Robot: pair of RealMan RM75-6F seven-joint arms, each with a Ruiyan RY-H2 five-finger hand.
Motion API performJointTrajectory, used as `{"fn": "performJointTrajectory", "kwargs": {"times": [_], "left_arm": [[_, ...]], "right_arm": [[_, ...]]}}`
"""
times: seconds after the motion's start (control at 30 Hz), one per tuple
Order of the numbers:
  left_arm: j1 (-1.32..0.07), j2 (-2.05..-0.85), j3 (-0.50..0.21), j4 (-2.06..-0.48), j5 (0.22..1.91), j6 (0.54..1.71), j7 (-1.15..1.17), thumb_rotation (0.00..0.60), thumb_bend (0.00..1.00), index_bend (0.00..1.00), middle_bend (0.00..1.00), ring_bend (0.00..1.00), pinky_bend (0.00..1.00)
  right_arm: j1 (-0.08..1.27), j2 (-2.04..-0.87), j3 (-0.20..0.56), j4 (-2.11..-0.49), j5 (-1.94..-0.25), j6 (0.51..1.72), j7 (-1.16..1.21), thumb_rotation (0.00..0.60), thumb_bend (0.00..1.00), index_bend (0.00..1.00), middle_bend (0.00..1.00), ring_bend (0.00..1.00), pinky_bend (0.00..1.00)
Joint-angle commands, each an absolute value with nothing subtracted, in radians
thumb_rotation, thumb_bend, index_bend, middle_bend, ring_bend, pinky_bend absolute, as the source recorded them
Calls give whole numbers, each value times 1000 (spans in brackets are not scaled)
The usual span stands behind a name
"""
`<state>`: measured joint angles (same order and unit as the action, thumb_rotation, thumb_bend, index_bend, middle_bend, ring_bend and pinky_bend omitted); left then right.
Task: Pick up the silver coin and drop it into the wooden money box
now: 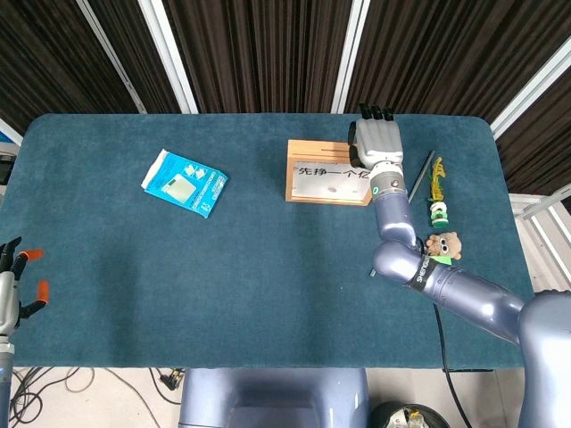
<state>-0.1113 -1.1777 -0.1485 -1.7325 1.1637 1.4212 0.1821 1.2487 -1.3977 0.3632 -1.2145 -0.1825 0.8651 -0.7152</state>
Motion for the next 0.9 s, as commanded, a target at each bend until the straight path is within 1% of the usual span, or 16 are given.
{"fn": "performJointTrajectory", "kwargs": {"times": [0.03, 0.2, 0.33, 0.43, 0.57, 0.7, 0.77, 0.9], "left_arm": [[-111, -1177, -149, -1733, 1163, 1421, 181, 600, 461, 284, 34, 0, 0], [-111, -1177, -149, -1734, 1159, 1420, 181, 600, 461, 284, 34, 0, 0], [-111, -1176, -149, -1735, 1158, 1420, 182, 600, 461, 284, 34, 0, 0], [-111, -1176, -149, -1735, 1159, 1421, 182, 600, 461, 284, 34, 0, 0], [-112, -1178, -148, -1734, 1159, 1422, 185, 600, 461, 284, 34, 0, 0], [-112, -1179, -146, -1733, 1166, 1427, 188, 600, 461, 284, 34, 0, 0], [-112, -1180, -145, -1732, 1170, 1429, 188, 600, 461, 284, 34, 0, 0], [-111, -1178, -138, -1728, 1193, 1435, 186, 600, 462, 284, 34, 0, 0]], "right_arm": [[1247, -1396, 364, -1217, -184, 866, -714, 600, 611, 466, 56, 0, 0], [1240, -1379, 382, -1243, -199, 879, -690, 600, 608, 429, 56, 0, 0], [1225, -1345, 410, -1286, -258, 927, -645, 600, 574, 396, 55, 0, 0], [1197, -1299, 425, -1348, -302, 974, -615, 600, 531, 378, 54, 0, 0], [1146, -1228, 428, -1449, -346, 1021, -586, 600, 509, 342, 53, 0, 0], [1061, -1147, 406, -1584, -442, 1082, -536, 600, 501, 289, 53, 0, 0], [1011, -1115, 387, -1642, -516, 1120, -499, 600, 501, 283, 53, 0, 0], [873, -1054, 309, -1762, -732, 1251, -421, 600, 501, 271, 53, 0, 0]]}}
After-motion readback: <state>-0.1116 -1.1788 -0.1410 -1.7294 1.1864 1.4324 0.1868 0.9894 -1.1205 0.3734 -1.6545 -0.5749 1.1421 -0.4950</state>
